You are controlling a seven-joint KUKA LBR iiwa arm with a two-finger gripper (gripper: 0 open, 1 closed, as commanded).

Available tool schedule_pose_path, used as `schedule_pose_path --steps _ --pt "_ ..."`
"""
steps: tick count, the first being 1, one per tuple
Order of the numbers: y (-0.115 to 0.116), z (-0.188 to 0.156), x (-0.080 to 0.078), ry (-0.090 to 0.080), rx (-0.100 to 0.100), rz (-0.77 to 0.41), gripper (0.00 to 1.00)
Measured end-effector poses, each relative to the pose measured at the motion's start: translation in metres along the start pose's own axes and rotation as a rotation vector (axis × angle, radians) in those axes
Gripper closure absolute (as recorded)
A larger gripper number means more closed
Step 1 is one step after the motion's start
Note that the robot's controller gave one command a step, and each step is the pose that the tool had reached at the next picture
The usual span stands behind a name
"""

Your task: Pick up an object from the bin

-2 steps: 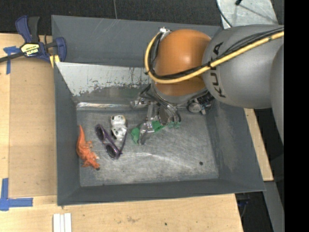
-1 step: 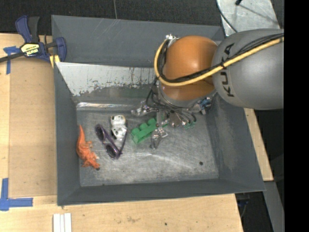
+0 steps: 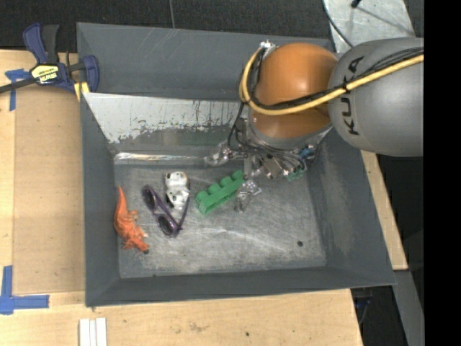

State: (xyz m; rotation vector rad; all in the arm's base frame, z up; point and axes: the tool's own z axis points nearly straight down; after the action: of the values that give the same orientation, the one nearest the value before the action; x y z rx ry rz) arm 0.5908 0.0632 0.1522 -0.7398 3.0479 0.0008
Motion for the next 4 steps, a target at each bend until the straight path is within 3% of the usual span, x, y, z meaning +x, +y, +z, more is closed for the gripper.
schedule_pose_path --steps 1,2,3,4 --pt "-0.015 0.039 -0.013 0.001 0.001 0.166 0.0" --pt "-0.022 0.074 -0.035 -0.003 0.001 -0.19 1.0" --pt "-0.022 0.074 -0.035 -0.003 0.001 -0.189 1.0" --pt "-0.023 0.032 -0.037 -0.003 0.002 -0.186 1.0"
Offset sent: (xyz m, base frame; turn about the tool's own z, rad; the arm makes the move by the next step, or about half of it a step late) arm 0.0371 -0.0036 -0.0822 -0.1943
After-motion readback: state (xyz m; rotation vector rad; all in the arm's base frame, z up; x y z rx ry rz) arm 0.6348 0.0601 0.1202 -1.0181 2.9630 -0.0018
